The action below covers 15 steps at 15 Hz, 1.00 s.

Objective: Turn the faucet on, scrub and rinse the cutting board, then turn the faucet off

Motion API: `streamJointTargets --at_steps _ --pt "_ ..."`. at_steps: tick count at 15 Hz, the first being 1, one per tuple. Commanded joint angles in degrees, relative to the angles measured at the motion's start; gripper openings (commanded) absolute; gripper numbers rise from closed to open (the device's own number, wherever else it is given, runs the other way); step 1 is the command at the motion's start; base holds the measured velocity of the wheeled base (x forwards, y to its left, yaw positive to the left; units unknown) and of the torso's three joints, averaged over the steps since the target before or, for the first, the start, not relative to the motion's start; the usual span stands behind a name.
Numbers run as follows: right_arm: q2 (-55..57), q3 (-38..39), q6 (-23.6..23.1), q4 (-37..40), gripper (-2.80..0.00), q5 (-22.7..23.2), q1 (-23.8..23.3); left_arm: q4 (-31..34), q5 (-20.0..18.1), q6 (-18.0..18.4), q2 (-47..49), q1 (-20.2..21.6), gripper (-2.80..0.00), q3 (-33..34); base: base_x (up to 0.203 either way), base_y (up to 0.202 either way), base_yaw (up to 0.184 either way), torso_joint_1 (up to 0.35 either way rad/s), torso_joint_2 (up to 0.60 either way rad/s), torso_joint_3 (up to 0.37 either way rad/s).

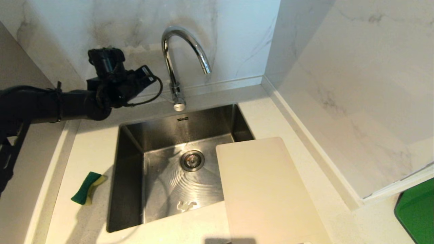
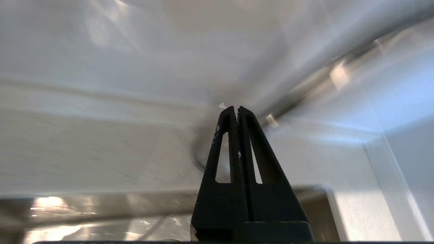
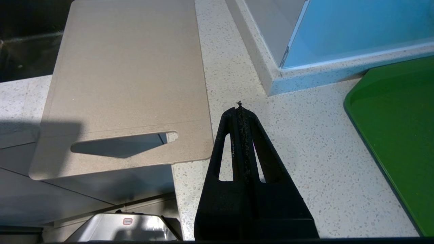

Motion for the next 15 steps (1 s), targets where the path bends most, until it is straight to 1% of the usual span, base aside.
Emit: streamJointTargets --at_steps 1,4,8,10,11,12,15 --pt "0.07 0.0 -0.03 -0.01 -2.8 0.04 0.08 1.09 -0.04 -0.24 -5.85 0.43 -2.8 0.35 0.0 0.0 0.0 0.0 0.0 0.0" --pt "0.07 0.01 -0.03 -0.01 -2.8 0.04 0.05 4.14 0.01 -0.22 -9.36 2.15 -2.8 1.02 0.0 0.0 0.0 0.0 0.0 0.0" --pt "0.07 0.0 -0.03 -0.01 -2.8 0.04 0.01 13.11 -0.03 0.45 -14.47 5.27 -2.8 2.32 0.0 0.0 0.0 0.0 0.0 0.0" --pt "0.07 0.09 -0.03 -0.01 -2.8 0.04 0.09 14.38 -0.05 2.81 -16.89 8.29 -2.8 5.4 0.0 0.0 0.0 0.0 0.0 0.0" --pt "0.07 0.08 -0.03 -0.01 -2.8 0.04 0.09 14.45 -0.63 3.83 -18.24 10.08 -2.8 7.42 0.0 0.0 0.0 0.0 0.0 0.0" --pt "0.07 0.0 -0.03 -0.01 -2.8 0.04 0.06 14.46 -1.72 4.46 -19.49 11.48 -2.8 9.08 0.0 0.0 0.0 0.0 0.0 0.0" --pt "0.07 0.04 -0.03 -0.01 -2.8 0.04 0.09 14.37 -8.56 6.65 -24.66 18.36 -2.8 16.77 0.0 0.0 0.0 0.0 0.0 0.0"
